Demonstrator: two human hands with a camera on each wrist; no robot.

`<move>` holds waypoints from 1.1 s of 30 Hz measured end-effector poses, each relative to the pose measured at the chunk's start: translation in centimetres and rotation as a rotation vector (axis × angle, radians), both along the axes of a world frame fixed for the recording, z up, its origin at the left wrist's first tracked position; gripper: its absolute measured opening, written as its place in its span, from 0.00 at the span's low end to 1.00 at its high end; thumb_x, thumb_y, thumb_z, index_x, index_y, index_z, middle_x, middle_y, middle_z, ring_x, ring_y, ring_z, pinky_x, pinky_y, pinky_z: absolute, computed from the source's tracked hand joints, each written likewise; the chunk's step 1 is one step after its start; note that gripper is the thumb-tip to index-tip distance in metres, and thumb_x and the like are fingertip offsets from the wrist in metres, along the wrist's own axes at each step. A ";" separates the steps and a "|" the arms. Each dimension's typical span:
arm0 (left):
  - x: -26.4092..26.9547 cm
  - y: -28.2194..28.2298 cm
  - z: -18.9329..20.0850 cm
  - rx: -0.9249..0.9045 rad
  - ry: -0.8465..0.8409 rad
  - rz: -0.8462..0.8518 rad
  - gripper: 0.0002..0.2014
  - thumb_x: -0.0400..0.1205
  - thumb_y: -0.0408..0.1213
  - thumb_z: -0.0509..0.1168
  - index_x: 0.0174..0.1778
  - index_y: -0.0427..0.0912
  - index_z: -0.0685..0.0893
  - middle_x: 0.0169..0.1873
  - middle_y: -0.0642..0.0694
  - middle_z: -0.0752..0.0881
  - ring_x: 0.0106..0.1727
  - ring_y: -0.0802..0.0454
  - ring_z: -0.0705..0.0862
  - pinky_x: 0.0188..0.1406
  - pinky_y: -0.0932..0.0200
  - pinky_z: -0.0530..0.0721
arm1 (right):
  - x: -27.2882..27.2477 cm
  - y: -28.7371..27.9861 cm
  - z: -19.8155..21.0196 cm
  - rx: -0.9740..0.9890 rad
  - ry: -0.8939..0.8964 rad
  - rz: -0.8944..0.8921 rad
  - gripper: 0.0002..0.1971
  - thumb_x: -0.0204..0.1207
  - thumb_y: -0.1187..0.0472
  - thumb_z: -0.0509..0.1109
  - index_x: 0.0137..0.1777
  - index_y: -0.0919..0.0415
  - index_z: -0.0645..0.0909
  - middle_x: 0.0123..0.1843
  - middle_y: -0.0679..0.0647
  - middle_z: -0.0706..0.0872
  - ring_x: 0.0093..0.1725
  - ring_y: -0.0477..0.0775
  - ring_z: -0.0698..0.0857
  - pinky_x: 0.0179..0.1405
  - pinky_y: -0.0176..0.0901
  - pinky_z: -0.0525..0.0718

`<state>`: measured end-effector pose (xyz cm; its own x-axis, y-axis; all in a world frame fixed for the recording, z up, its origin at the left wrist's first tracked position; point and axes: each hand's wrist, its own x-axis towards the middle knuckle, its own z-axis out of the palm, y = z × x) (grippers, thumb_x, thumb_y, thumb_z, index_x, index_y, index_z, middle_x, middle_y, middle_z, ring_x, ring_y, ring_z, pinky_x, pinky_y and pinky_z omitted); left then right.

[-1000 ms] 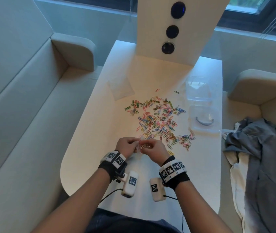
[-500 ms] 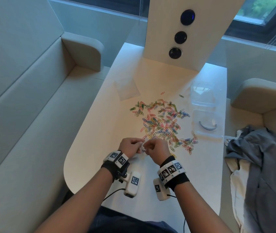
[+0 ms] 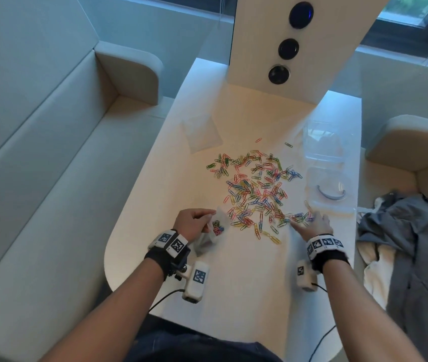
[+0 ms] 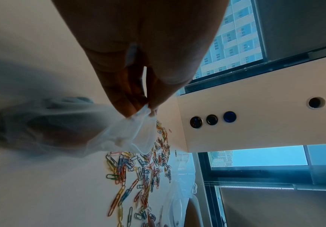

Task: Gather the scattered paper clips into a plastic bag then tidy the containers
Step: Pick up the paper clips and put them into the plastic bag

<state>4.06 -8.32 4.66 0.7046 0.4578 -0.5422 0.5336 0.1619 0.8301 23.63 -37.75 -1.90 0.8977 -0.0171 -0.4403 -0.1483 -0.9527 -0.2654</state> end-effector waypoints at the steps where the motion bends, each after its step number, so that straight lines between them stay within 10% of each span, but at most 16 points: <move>1: -0.1 0.1 -0.1 0.003 0.002 0.002 0.09 0.82 0.28 0.67 0.49 0.41 0.91 0.37 0.44 0.89 0.32 0.53 0.82 0.42 0.58 0.86 | 0.4 -0.2 -0.7 -0.023 -0.018 0.047 0.42 0.64 0.33 0.75 0.69 0.62 0.71 0.70 0.66 0.73 0.64 0.70 0.78 0.67 0.62 0.77; 6: -0.1 0.4 -0.5 0.011 0.025 -0.001 0.09 0.82 0.27 0.66 0.52 0.37 0.91 0.37 0.47 0.89 0.27 0.62 0.84 0.32 0.68 0.84 | 0.1 3.0 -1.7 -0.153 0.018 0.248 0.41 0.69 0.29 0.68 0.74 0.55 0.67 0.82 0.60 0.62 0.75 0.70 0.69 0.68 0.67 0.77; 11: 0.3 0.3 -0.5 -0.002 0.030 -0.002 0.09 0.82 0.28 0.66 0.51 0.39 0.91 0.39 0.45 0.90 0.34 0.53 0.85 0.39 0.63 0.88 | -2.6 6.2 -1.6 -0.131 -0.134 0.307 0.14 0.80 0.57 0.65 0.62 0.60 0.80 0.64 0.61 0.79 0.61 0.65 0.78 0.59 0.55 0.83; 16: 0.2 0.2 -0.7 -0.019 0.047 0.011 0.10 0.81 0.29 0.67 0.46 0.45 0.92 0.39 0.45 0.91 0.40 0.47 0.86 0.53 0.48 0.89 | -2.7 5.6 -1.4 0.053 -0.222 0.343 0.09 0.76 0.68 0.70 0.50 0.63 0.91 0.49 0.59 0.87 0.47 0.62 0.85 0.51 0.47 0.86; 22: 0.6 -0.5 -0.4 -0.010 0.048 -0.002 0.09 0.81 0.28 0.67 0.48 0.42 0.92 0.44 0.39 0.92 0.42 0.45 0.87 0.54 0.47 0.89 | -2.2 3.4 0.2 0.454 -0.079 -0.219 0.11 0.68 0.61 0.81 0.50 0.60 0.92 0.47 0.57 0.93 0.47 0.53 0.90 0.61 0.44 0.85; 26: 1.2 -1.5 -0.7 0.035 0.051 -0.037 0.09 0.81 0.29 0.68 0.45 0.43 0.93 0.43 0.36 0.92 0.39 0.44 0.86 0.52 0.45 0.88 | -3.4 2.8 2.0 1.055 0.205 -0.650 0.11 0.69 0.74 0.78 0.52 0.72 0.87 0.51 0.66 0.90 0.49 0.60 0.90 0.53 0.47 0.90; 33: 2.6 -4.0 -0.7 0.107 0.055 -0.086 0.08 0.81 0.30 0.68 0.50 0.40 0.92 0.34 0.41 0.90 0.23 0.62 0.80 0.35 0.64 0.81 | -6.8 6.0 6.7 1.498 0.568 -0.628 0.11 0.79 0.78 0.64 0.60 0.78 0.80 0.48 0.65 0.90 0.48 0.56 0.91 0.51 0.42 0.90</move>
